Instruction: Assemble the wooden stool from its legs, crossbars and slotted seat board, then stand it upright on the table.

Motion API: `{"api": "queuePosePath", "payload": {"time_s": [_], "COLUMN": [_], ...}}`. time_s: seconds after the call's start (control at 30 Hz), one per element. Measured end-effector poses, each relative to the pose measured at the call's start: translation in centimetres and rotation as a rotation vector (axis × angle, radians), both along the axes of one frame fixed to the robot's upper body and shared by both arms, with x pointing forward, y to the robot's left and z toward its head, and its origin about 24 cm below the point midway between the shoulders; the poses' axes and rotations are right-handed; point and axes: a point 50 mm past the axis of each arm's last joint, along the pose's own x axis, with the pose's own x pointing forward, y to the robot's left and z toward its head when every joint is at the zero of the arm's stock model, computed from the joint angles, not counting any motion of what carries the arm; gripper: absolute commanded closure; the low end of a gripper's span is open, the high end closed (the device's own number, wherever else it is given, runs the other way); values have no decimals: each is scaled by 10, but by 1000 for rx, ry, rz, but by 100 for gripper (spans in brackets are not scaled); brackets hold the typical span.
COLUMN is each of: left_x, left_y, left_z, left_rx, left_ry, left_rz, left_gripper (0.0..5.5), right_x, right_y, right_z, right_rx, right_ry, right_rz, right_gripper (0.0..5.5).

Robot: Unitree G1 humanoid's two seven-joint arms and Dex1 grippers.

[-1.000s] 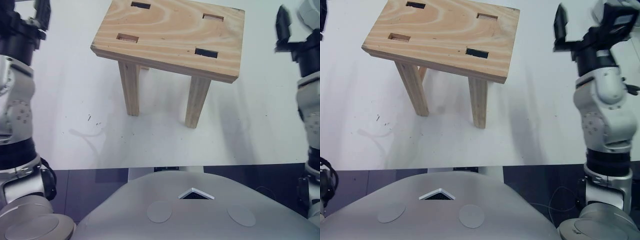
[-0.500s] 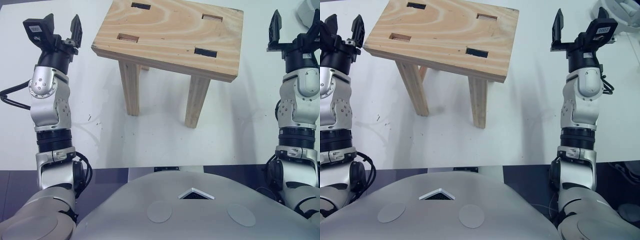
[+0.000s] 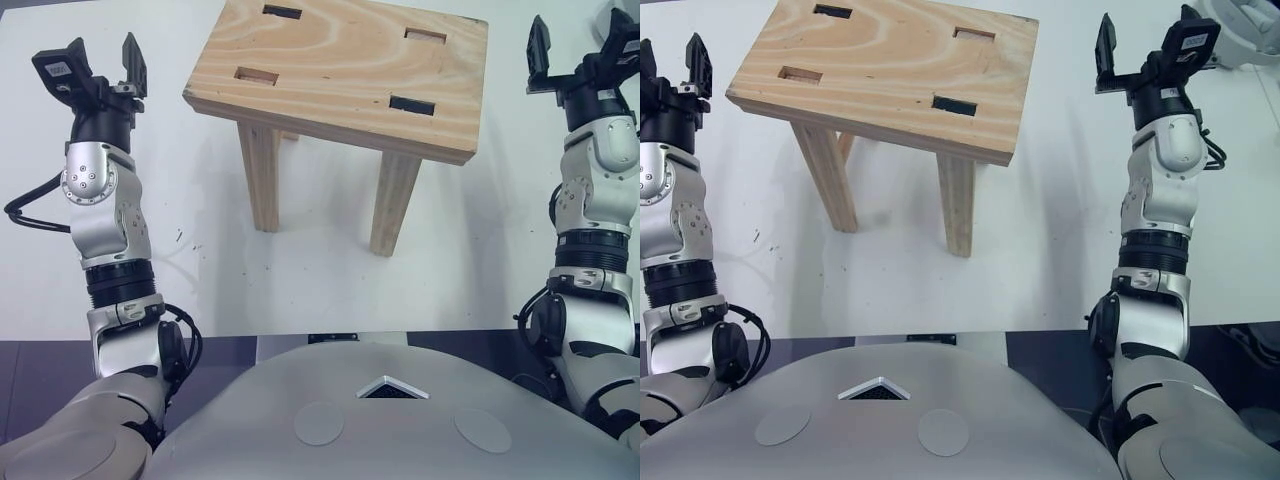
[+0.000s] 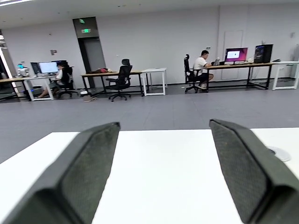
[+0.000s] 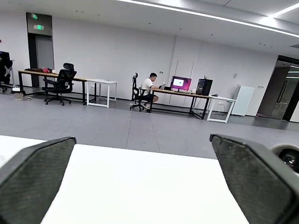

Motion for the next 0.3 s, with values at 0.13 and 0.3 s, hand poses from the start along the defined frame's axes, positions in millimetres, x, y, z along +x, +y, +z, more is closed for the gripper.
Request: {"api": "queuePosePath", "payload": {"time_s": [0.13, 0.3], "left_x": [-2, -4], "left_y": [8, 11], "left_z": [-3, -2], "left_rx": [-2, 13], "left_ry": [6, 9], "left_rz": [33, 28], "left_gripper": [196, 196], "right_x": [6, 11], "right_y": [6, 9], "right_z": [-1, 1], "right_rx": [13, -10], "right_ry": [-8, -16], "right_rz": [26, 35], "right_gripper": [12, 12]}}
